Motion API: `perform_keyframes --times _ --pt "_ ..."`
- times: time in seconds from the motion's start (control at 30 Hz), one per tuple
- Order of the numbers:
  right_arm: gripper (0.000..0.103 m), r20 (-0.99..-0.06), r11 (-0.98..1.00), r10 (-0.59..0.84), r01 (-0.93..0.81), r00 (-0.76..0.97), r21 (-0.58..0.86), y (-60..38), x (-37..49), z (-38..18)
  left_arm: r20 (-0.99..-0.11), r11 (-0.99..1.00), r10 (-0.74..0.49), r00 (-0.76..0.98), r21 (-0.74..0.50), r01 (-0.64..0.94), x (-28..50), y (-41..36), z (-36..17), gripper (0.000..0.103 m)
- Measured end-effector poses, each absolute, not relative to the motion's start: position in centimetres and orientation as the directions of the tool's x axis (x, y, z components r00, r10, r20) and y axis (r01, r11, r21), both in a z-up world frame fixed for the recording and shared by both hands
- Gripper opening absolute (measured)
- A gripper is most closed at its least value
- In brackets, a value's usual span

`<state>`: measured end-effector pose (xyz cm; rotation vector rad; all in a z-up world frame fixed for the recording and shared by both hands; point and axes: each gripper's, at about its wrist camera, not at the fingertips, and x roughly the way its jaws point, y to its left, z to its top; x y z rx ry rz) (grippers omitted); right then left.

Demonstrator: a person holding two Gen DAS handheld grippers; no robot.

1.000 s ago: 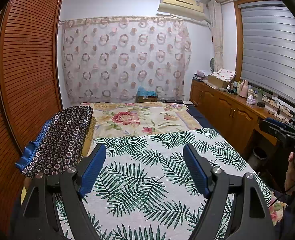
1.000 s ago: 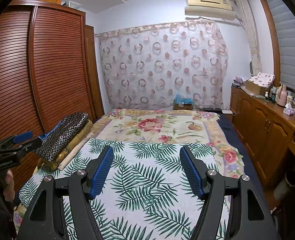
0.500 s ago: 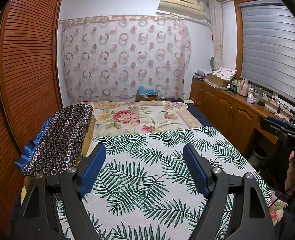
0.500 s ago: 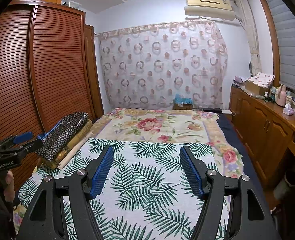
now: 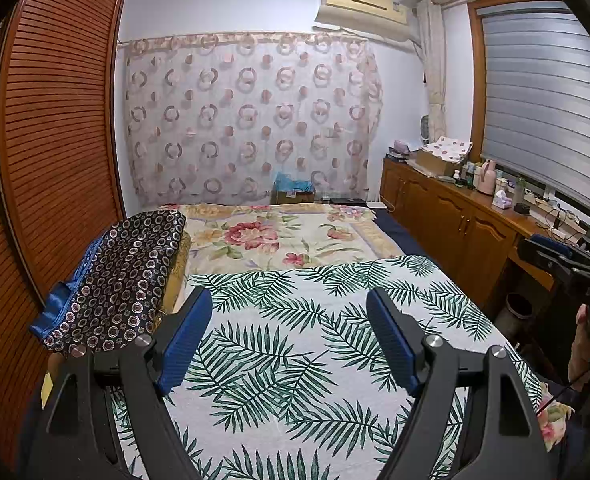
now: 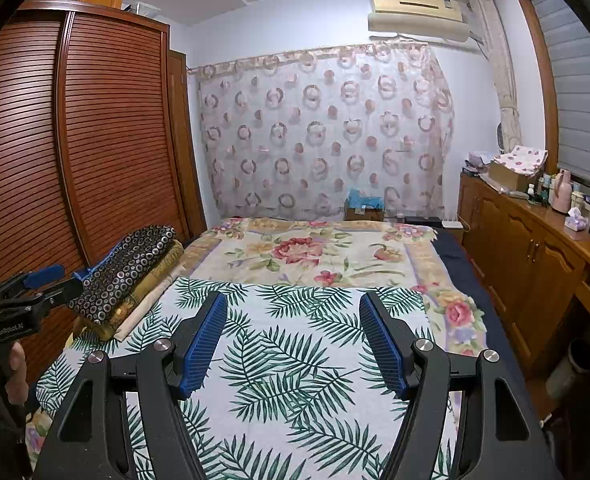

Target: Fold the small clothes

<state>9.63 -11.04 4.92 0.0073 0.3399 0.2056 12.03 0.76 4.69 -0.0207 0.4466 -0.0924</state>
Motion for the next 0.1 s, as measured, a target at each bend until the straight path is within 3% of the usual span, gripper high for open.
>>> perform_keyframes --times 0.1 --pt "0.071 -0.331 0.979 0.200 -0.197 0.922 0.042 -10.94 9.67 4.89 -0.430 0.996 -0.094 0.898 -0.042 0.084 12.02 0.63 4.79 0.080"
